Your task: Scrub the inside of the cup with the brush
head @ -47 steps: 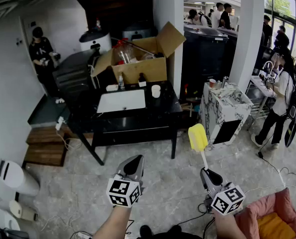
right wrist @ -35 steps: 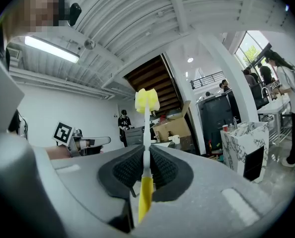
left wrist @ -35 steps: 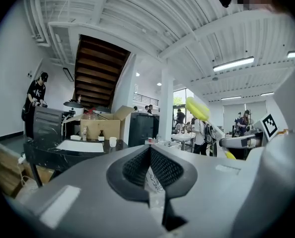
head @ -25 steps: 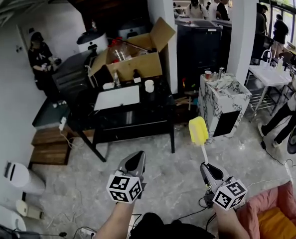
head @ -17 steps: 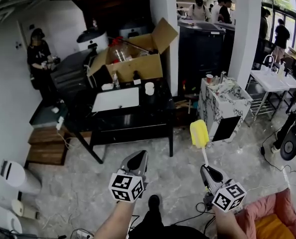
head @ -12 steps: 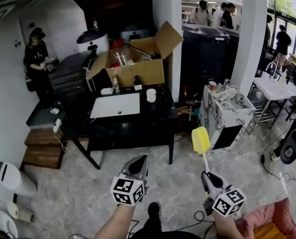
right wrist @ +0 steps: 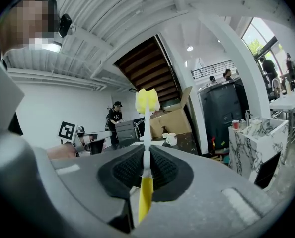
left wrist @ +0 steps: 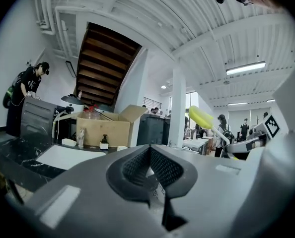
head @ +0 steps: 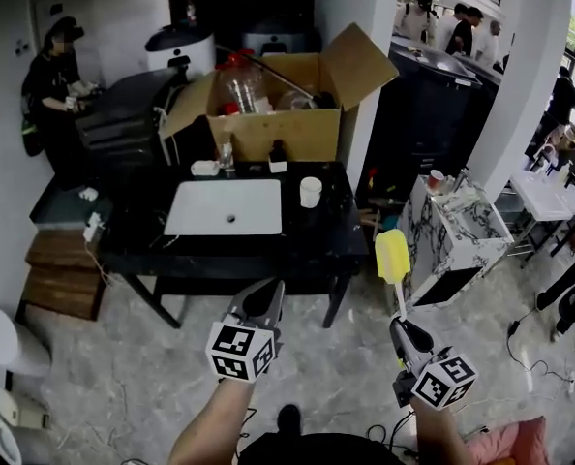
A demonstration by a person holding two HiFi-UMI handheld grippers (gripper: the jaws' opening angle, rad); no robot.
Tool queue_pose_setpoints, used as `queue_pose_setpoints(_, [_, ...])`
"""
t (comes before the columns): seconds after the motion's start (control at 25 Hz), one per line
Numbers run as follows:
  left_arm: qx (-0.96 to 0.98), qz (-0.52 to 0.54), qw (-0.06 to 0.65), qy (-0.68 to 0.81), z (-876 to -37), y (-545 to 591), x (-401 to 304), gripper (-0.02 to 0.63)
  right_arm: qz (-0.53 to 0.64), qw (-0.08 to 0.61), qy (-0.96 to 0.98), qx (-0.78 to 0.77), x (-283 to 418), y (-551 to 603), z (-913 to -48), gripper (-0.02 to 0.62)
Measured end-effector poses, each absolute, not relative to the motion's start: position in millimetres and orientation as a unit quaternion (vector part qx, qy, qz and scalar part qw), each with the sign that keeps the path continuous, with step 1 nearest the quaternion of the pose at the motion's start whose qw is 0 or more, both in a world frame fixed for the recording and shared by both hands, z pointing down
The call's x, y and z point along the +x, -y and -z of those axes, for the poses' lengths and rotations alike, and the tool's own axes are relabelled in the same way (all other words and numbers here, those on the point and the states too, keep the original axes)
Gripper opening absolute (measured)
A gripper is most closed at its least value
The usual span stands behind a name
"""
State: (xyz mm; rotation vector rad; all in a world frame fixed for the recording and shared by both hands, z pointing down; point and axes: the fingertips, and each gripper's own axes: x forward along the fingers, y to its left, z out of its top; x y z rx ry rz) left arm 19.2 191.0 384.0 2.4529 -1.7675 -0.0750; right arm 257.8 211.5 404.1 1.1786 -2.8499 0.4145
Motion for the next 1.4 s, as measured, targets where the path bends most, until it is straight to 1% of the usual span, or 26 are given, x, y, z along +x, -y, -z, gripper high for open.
queue_pose_setpoints(0.24, [0.806, 0.022, 0.073, 0.587, -386.4, -145.2, -15.0, 0.018, -0.139, 0.016, 0.921, 0.363, 217.9, -162.4, -400.8, 0.035])
queue_pose_setpoints(0.64, [0.812, -0.008, 0.088, 0.577, -403.4, -67.5, -19.2, 0.018, -0.156, -0.012, 0.928, 0.337, 188.3, -71.6, -403.0, 0.035])
queue_pose_setpoints(0.88, [0.807, -0.028, 0.097, 0.582, -417.2, 4.9, -16.0, 0.020, -0.166, -0.011, 0.934, 0.318, 185.3, 11.3, -412.7, 0.035])
queue_pose_setpoints(1.0, [0.793, -0.035, 0.113, 0.598, -425.0, 46.1, -16.3, 0.020, -0.165, -0.006, 0.938, 0.306, 185.8, 60.3, -414.6, 0.035])
queue_pose_setpoints(1.16, [0.779, -0.039, 0.120, 0.614, -424.9, 86.1, -14.0, 0.020, -0.191, -0.015, 0.937, 0.292, 189.4, 121.3, -416.6, 0.035])
queue_pose_setpoints(1.28, [0.773, -0.048, 0.122, 0.620, -426.1, 106.1, -18.0, 0.020, -0.201, -0.019, 0.938, 0.281, 184.1, 149.7, -419.0, 0.035])
queue_pose_setpoints(1.4, [0.775, -0.050, 0.124, 0.617, -428.0, 125.4, -17.7, 0.020, -0.207, -0.010, 0.939, 0.273, 177.2, 166.3, -425.1, 0.035])
